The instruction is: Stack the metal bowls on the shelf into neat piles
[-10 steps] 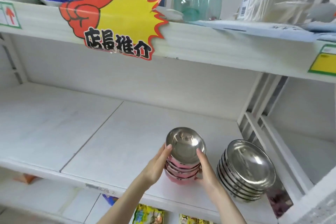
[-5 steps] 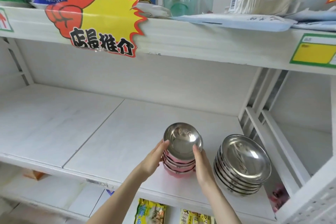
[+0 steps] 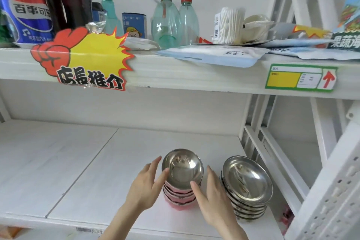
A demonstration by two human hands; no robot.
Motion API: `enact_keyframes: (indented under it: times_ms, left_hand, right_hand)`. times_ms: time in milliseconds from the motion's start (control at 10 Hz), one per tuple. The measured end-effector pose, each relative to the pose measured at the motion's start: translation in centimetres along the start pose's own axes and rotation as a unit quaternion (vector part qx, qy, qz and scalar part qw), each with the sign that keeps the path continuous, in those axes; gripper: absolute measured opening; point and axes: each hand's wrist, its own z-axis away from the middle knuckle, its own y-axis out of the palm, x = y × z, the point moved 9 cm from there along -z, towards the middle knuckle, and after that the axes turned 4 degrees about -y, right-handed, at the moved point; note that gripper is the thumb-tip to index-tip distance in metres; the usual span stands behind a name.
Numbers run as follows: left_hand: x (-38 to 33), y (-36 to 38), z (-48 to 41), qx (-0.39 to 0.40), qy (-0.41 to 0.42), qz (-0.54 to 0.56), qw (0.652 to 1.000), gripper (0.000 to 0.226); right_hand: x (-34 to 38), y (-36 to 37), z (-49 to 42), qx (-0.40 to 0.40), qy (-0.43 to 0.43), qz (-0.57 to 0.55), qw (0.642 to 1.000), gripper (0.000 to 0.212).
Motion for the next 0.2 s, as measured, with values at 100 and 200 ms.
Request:
enact_keyframes:
  times_ms: [100,200]
  left_hand:
    - [-2.2,-3.1,1.4,-0.115,0.09,-0.204,0.968,0.075]
    - [-2.7,-4.0,4.9,-0.204,0.154,-0.253,0.933,0.058]
  right_hand:
    - [0.4,-1.9,1.3,-0.066,-0.043,0.161,0.984,0.094]
    - [0.3,-3.0,2.7,-0.119,-0.097,0.208,0.966,0.068]
